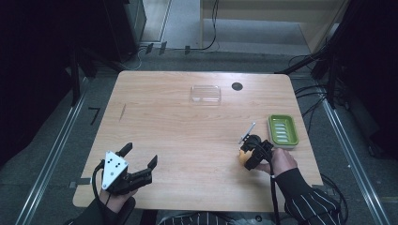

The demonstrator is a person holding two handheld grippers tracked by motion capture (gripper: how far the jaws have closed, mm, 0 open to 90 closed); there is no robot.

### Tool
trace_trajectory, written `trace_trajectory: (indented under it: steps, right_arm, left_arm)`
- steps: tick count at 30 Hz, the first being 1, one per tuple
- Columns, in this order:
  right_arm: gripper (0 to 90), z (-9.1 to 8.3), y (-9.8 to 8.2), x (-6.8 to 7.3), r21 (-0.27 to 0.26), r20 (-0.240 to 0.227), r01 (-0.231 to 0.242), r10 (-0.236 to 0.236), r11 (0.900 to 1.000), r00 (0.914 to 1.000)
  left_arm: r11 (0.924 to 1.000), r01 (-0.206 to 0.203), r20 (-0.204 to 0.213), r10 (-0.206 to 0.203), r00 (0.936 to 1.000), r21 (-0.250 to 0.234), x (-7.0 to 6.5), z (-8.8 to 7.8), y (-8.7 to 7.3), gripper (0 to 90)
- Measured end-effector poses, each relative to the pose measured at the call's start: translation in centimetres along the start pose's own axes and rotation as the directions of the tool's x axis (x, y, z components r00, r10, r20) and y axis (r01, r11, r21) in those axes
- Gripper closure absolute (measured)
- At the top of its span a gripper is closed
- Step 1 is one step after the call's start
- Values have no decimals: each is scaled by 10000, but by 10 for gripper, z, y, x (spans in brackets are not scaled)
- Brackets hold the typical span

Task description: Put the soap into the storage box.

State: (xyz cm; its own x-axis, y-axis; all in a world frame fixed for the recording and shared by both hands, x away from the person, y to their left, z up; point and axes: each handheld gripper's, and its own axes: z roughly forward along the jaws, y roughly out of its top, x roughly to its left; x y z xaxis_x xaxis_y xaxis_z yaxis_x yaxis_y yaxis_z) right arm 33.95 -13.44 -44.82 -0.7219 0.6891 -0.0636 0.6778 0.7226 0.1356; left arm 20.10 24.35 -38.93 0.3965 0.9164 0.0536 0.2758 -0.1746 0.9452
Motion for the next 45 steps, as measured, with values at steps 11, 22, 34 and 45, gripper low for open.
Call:
trace_trajectory:
  steps: [11, 22, 34, 45]
  right_arm:
    - [399, -7, -10, -11, -96, 177, -342, 344, 9994, 9993]
    - [399, -11, -19, -23, -141, 430, -746, 752, 9971, 9962]
    - [399, -18, -24, -32, -299, 635, -1008, 1026, 9945, 9927]
    - [399, -26, -27, -42, -524, 775, -1236, 1274, 9909, 9888]
  left_arm:
    - [10000, 11, -6, -11, 10000, -5, 0, 0, 0, 137]
    - [10000, 15, 4, -15, 10000, -19, 0, 0, 0, 137]
    - [10000, 6, 10, -6, 10000, -12, 0, 0, 0, 137]
    - [10000, -7, 15, 7, 10000, -2, 0, 0, 0, 137]
